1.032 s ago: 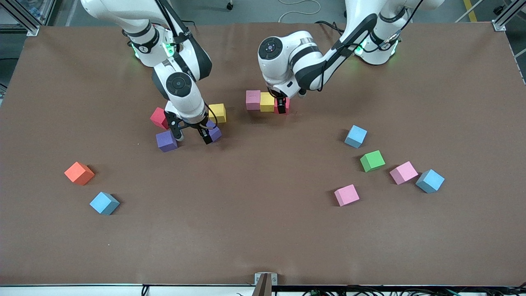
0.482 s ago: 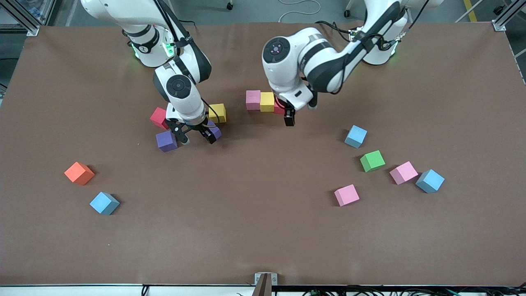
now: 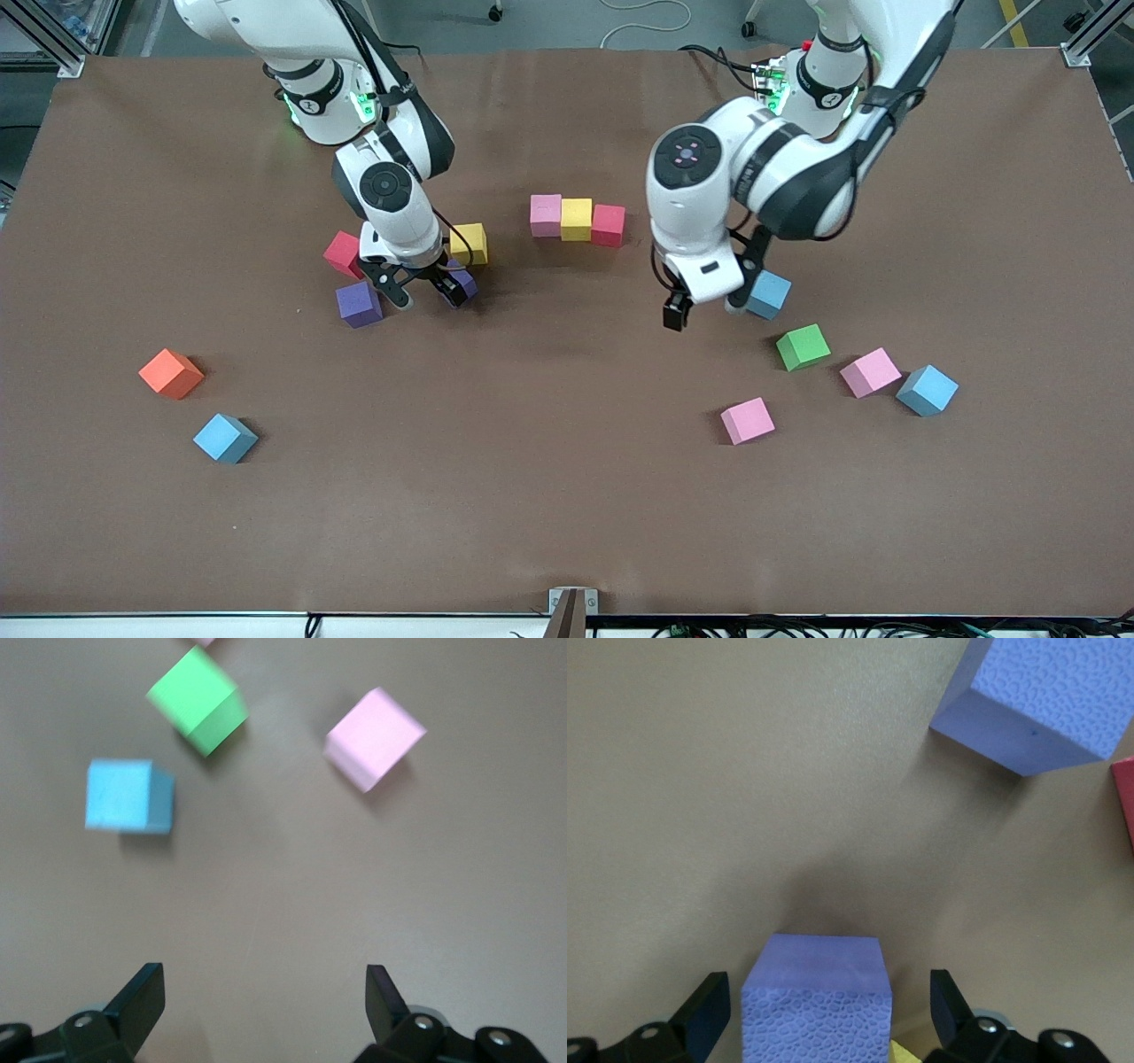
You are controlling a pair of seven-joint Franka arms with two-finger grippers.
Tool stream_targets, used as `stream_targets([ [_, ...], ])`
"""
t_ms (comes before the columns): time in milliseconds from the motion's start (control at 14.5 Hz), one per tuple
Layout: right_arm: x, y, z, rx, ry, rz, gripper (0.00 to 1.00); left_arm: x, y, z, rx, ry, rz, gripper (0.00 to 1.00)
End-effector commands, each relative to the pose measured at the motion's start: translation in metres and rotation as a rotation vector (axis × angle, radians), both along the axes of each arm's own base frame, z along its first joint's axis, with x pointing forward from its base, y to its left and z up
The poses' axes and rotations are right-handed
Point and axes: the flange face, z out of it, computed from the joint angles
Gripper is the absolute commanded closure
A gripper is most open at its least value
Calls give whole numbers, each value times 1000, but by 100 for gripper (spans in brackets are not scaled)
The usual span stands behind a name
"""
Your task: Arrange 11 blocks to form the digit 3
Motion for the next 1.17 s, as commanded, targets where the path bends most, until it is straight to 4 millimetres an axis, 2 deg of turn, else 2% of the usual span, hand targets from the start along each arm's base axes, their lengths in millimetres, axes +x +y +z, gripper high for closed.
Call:
stream_targets([
  [0,-6,1,-5,-2,-4,29,5,37,43,28,8,17,-169,0],
  [138,-7,2,-9,-3,-1,32,14,56,70,53,23,35,-271,0],
  [206,-8,3,-11,-5,3,34,26,65,84,66,31,52,-310,0],
  [275,-9,5,-11,-4,3,41,53,72,104,77,51,85,-346,0],
  [344,-12,11,-10,-4,2,57,84,76,115,90,53,95,-368,0],
  [413,-12,15,-9,-1,-2,66,96,80,127,100,61,107,-384,0],
  [550,-13,32,-1,8,-14,182,99,85,149,117,68,139,-463,0],
  [619,-13,40,3,12,-19,253,100,87,164,134,67,134,-522,0],
  [757,-12,58,10,23,-38,338,100,83,170,151,75,141,-663,0],
  [963,-14,99,15,36,-60,485,100,77,226,182,-8,145,-715,0],
  [1101,-11,121,21,22,-38,539,100,67,250,194,-10,198,-793,0],
])
